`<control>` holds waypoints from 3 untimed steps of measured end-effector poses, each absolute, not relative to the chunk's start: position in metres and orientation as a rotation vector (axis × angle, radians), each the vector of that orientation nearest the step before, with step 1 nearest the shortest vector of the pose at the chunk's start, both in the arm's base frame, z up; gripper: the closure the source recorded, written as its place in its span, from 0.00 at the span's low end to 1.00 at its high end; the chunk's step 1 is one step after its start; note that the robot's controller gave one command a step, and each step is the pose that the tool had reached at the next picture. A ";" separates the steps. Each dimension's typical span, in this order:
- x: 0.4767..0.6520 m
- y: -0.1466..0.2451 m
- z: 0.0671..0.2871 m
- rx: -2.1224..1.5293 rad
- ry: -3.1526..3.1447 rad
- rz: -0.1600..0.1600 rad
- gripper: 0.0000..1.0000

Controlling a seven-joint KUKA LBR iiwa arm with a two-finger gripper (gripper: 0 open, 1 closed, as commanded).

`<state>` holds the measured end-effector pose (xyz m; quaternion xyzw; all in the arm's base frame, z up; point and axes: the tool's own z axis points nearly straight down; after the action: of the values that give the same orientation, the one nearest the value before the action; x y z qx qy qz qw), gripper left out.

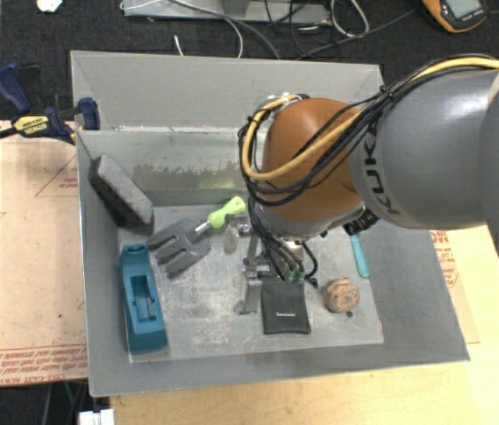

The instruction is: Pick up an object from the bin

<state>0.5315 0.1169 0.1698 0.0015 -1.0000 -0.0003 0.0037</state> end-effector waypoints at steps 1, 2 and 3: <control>0.533 0.116 0.174 0.000 -3.142 -0.002 0.00; 0.525 0.072 0.126 0.035 -3.147 -0.006 0.00; 0.517 0.057 0.122 0.006 -3.131 -0.002 0.00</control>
Offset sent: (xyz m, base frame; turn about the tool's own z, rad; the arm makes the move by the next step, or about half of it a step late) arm -0.0123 -0.0713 -0.0697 -0.0225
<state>0.5173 0.0573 0.1222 0.0020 -1.0000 -0.0007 0.0054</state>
